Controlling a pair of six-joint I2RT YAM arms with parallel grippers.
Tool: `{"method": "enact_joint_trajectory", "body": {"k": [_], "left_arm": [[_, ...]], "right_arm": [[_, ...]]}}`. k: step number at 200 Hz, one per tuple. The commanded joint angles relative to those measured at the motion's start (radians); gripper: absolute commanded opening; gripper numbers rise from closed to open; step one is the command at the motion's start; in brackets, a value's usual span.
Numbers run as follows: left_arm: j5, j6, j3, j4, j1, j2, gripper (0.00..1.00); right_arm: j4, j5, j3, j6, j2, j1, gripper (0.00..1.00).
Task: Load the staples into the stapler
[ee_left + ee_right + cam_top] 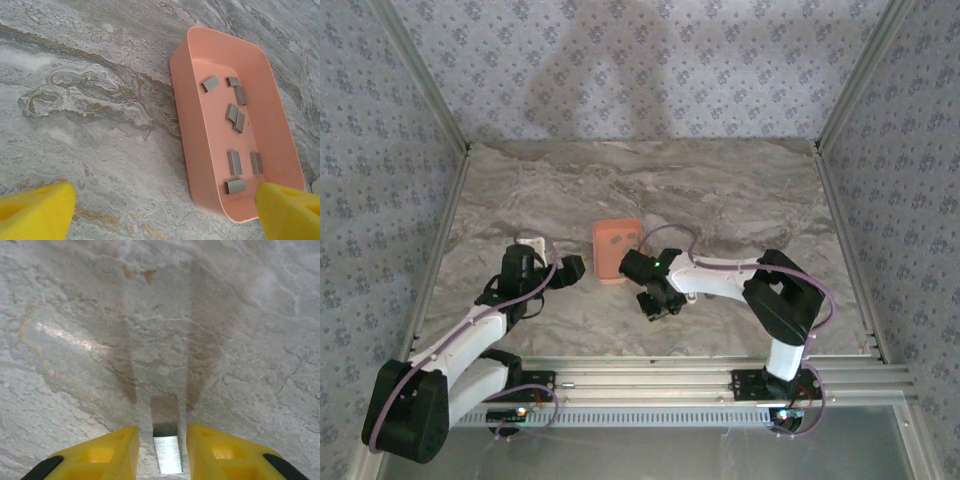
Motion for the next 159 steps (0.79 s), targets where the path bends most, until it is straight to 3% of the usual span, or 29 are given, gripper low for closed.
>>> {"method": "enact_joint_trajectory", "body": {"k": [1,103,159], "left_arm": [[-0.006,0.019,-0.003,0.007,-0.006,0.0,0.92],[-0.011,0.028,-0.008,0.004,-0.006,0.0,0.92],[0.003,0.031,-0.006,0.015,-0.006,-0.002,0.92]], "right_arm": [[-0.065,-0.025,0.033,0.015,0.025,-0.007,0.31],[-0.112,-0.003,0.053,0.012,0.087,-0.003,0.27],[-0.033,0.029,0.032,0.046,0.055,-0.014,0.18]]}}
